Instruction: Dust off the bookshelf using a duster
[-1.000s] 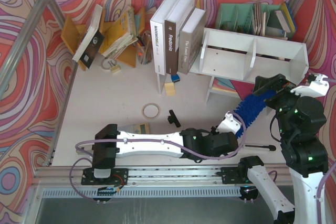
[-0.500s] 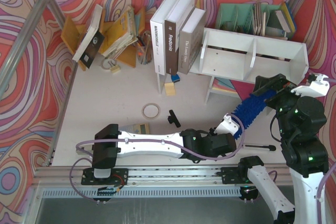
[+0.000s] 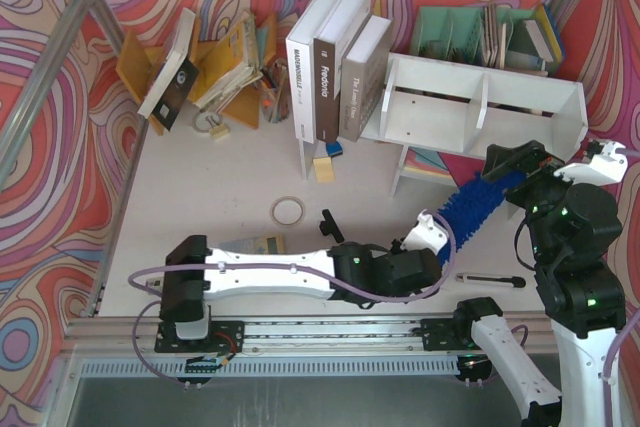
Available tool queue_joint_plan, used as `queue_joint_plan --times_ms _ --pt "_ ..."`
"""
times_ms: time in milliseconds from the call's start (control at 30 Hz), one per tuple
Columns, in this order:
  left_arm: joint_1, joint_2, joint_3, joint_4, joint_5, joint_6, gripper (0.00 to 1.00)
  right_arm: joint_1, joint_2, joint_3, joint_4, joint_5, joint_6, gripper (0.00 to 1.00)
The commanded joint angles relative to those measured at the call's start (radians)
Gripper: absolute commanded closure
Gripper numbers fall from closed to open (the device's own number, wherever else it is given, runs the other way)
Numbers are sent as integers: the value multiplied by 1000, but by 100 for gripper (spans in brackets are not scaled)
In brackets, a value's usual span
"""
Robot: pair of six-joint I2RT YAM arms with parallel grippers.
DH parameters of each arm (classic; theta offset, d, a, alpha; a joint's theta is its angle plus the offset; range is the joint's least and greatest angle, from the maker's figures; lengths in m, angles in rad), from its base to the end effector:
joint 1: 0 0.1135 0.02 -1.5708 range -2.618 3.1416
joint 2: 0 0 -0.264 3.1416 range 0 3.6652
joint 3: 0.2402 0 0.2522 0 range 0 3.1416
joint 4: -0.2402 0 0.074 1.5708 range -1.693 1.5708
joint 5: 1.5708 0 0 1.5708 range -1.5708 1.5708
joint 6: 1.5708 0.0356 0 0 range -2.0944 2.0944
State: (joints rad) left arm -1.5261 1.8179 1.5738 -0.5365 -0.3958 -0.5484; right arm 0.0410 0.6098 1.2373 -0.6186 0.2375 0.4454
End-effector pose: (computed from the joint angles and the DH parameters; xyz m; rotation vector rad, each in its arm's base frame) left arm 0.0321 -0.4117 0.2933 0.9286 2.1635 -0.6032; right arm 0.0755 -0.0053 0.4580 0.4954 1.4851 0.1976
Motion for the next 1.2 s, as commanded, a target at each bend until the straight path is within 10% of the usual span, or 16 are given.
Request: queue_joint_plan --times_ms 0,1167 --pt "-1 -109 -26 66 -70 15 100 2 -2 26 -10 5 -11 1" --pt "25 -263 -266 84 -214 -103 100 2 3 6 3 -4 -6 1"
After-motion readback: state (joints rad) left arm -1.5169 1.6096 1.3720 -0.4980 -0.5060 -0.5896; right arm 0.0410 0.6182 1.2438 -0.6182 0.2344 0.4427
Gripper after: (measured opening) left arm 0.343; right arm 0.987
